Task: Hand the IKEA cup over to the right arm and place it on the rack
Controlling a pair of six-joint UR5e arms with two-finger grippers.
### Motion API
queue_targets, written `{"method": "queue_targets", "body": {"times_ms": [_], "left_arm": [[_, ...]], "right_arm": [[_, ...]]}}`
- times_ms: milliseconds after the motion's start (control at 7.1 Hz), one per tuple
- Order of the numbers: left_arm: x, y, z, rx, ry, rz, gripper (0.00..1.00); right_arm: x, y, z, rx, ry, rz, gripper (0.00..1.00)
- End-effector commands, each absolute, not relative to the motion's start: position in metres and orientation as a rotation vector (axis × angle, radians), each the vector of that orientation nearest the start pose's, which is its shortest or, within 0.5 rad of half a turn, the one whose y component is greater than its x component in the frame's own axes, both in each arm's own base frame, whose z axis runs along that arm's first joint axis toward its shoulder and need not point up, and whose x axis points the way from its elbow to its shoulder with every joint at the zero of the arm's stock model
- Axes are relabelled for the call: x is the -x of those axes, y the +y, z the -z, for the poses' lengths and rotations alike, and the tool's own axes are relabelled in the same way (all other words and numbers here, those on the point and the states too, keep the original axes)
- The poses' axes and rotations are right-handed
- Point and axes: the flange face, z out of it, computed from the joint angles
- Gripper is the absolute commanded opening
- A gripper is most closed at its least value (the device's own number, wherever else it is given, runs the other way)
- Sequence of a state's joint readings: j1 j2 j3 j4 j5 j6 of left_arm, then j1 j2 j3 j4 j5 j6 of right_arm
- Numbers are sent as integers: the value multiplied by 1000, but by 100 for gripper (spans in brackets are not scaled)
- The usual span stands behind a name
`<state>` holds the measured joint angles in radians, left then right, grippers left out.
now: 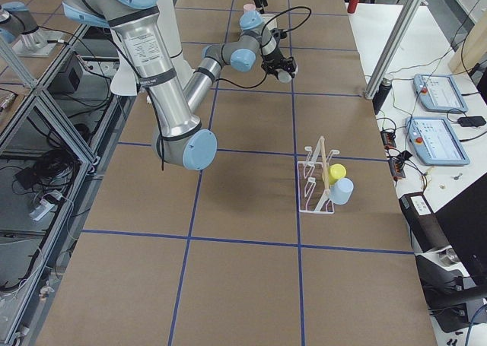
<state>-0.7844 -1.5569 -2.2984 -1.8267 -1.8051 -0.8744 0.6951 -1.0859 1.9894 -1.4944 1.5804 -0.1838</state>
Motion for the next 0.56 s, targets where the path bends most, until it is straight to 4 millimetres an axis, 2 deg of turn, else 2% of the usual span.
{"method": "queue_targets", "body": {"times_ms": [0, 282, 422], "left_arm": [[-157, -383, -317, -518, 853, -175, 100], [-150, -383, -313, -517, 870, -170, 100], [-151, -384, -315, -511, 870, -166, 100]], "right_arm": [[293, -518, -223, -871, -92, 1168, 0], [245, -550, -244, -758, 194, 1372, 0], [225, -575, -262, -683, 300, 1451, 0]]}}
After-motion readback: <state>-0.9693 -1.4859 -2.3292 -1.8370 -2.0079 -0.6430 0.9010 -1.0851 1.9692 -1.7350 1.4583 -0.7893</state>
